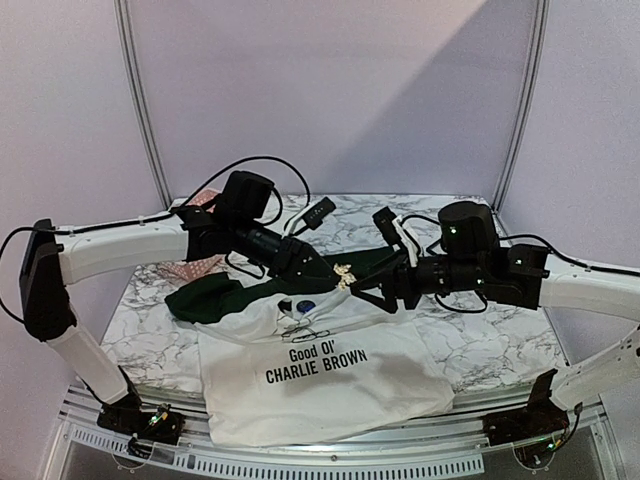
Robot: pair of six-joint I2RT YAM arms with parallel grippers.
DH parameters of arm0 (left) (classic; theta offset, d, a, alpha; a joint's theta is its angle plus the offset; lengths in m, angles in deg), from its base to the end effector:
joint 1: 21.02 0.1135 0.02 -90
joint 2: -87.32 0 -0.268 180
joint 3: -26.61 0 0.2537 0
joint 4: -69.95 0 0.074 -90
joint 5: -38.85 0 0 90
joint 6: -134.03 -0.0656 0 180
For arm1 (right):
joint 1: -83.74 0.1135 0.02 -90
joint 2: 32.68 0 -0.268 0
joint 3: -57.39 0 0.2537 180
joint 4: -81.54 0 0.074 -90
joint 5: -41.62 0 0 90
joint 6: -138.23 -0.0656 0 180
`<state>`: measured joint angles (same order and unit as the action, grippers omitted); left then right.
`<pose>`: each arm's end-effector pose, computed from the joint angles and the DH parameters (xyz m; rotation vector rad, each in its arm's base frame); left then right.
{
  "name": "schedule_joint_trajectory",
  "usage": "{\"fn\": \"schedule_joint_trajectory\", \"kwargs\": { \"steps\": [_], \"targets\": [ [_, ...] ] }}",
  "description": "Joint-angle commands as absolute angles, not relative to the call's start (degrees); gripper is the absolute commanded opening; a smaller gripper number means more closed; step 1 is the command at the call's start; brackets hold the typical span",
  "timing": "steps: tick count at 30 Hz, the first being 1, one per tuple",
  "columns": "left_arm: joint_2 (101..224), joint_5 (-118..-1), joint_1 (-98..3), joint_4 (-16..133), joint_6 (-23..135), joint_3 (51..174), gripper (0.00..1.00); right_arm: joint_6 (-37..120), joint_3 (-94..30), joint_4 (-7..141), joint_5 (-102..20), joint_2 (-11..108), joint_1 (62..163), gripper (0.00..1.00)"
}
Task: Remove the brooch from the garment
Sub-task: Close the brooch securely.
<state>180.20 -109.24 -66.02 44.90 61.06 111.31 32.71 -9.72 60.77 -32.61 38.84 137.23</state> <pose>0.2261 -0.3049 0.2855 1.1867 1.9995 -1.6800 0.1714 0.2615 0.2898 -0.8756 1.9657 1.0156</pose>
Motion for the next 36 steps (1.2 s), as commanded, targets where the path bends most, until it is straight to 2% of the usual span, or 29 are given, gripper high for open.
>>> {"fn": "schedule_joint_trajectory", "kwargs": {
  "steps": [1,6,20,36],
  "targets": [
    [177.99,-110.03,-64.29,44.64,60.3,111.48,0.0,33.04,-7.8,62.57,-40.79,37.13,138.67,0.73],
    [177.83,-110.44,-64.18,44.35,60.07,111.39,0.0,33.44,-7.41,64.04,-44.85,38.31,140.24,0.73],
    [177.83,-111.64,-64.18,47.0,62.37,110.54,0.0,32.68,-7.05,72.14,-42.84,43.72,142.14,0.73],
    [177.5,-112.08,-64.18,49.82,64.63,109.65,0.0,27.71,-3.49,79.73,-38.26,41.56,142.24,0.75]
  ]
}}
